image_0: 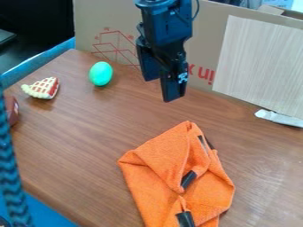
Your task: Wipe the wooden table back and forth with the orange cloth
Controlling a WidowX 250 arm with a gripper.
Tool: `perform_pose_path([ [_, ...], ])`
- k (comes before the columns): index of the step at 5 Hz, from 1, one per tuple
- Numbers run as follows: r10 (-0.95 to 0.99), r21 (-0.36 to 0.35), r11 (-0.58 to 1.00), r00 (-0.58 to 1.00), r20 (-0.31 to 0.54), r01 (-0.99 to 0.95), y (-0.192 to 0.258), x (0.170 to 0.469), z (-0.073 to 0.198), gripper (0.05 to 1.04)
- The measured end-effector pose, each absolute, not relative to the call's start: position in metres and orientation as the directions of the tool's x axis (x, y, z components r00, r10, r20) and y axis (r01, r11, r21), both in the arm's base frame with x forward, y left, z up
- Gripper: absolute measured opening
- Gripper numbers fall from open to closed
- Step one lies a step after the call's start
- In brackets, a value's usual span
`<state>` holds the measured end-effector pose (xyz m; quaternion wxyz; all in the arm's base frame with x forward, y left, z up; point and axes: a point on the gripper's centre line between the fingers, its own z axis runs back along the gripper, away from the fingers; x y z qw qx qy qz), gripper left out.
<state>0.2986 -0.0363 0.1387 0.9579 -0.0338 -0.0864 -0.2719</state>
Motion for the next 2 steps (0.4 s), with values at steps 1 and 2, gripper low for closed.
perform_pose_path([
  [1,-0.519,-0.028,0.848,0.839,0.160,0.530,-0.036,0.297,0.129,1.001],
  [2,-0.565,-0.030,0.817,0.810,0.153,0.576,-0.029,0.285,0.101,1.001],
])
